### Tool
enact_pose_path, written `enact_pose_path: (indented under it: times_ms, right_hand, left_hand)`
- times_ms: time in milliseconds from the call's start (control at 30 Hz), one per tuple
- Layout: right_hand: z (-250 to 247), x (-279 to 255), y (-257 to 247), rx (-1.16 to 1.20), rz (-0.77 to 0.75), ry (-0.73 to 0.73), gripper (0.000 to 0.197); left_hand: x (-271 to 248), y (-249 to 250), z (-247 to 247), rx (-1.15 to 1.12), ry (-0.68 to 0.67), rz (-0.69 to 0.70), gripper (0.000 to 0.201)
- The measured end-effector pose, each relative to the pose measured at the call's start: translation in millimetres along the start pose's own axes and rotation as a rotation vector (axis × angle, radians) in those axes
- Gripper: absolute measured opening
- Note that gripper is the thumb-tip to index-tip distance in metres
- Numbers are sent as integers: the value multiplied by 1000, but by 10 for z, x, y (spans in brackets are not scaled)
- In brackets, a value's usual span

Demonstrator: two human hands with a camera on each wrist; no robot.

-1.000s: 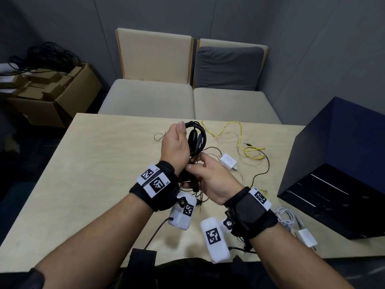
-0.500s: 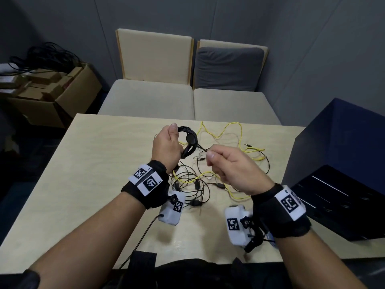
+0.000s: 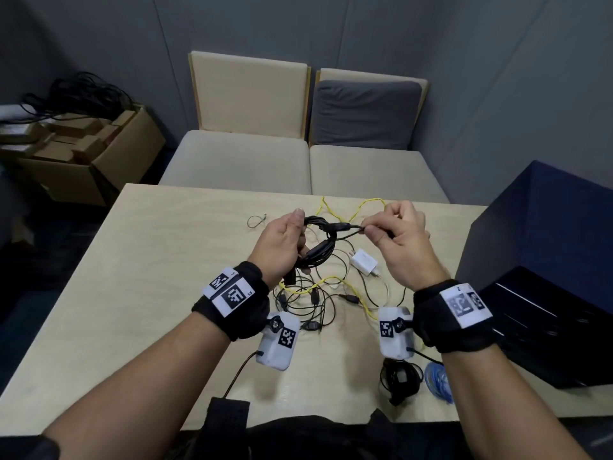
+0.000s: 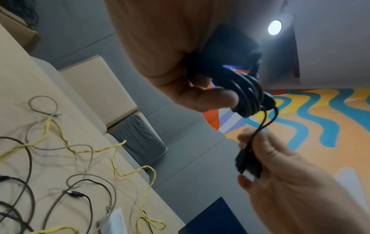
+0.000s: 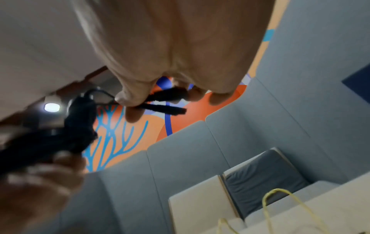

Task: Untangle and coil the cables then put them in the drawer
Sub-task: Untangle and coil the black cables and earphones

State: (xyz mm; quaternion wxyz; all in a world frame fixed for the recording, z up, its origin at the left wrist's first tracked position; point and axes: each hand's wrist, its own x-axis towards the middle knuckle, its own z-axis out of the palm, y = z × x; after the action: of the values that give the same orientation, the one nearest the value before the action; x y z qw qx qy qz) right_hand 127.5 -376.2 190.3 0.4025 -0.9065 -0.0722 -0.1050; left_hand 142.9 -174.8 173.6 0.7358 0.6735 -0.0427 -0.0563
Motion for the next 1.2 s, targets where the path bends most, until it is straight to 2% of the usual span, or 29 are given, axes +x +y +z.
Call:
enact_pose_path:
  times_ms: [100, 233, 333, 433, 533, 667, 767, 900, 967, 1033, 1133, 1200]
  right_hand:
    - [136, -36, 54, -8, -11, -32, 10]
    - [331, -84, 48, -159, 16, -8, 8]
    - [410, -89, 23, 15, -5, -63, 8]
    - [418, -134, 10, 71, 19, -145, 8]
    - [384, -214, -49, 168, 61, -275, 14]
    - [312, -329, -233, 444, 84, -435, 12]
    - [191, -349, -347, 585, 94, -421, 12]
    - [-19, -277, -319, 745, 187, -232, 11]
    - [-93, -235, -307, 811, 236, -169, 12]
    - [-132, -201, -307, 869, 281, -116, 20]
    - [-125, -185, -277, 928, 342, -96, 25]
    - [-92, -196, -237, 935, 385, -123, 24]
  left_hand:
    - [8, 8, 20, -4, 18, -3, 39]
    - [22, 9, 72, -30, 53, -10, 38]
    - [48, 23, 86, -46, 131, 11, 38]
    - [71, 7, 64, -22, 245, 50, 39]
    - [82, -44, 40, 10, 356, 42, 39]
    - [102, -53, 66, 37, 447, 54, 38]
    - [93, 10, 40, 5, 398, 82, 26]
    - [69, 59, -67, -11, 163, 122, 9]
    - [50, 35, -76, -36, 74, 105, 10]
    - [29, 14, -47, -215, 14, 60, 15]
    - [13, 77, -4, -597, -5, 3, 15]
    - [20, 130, -17, -693, -17, 9, 16]
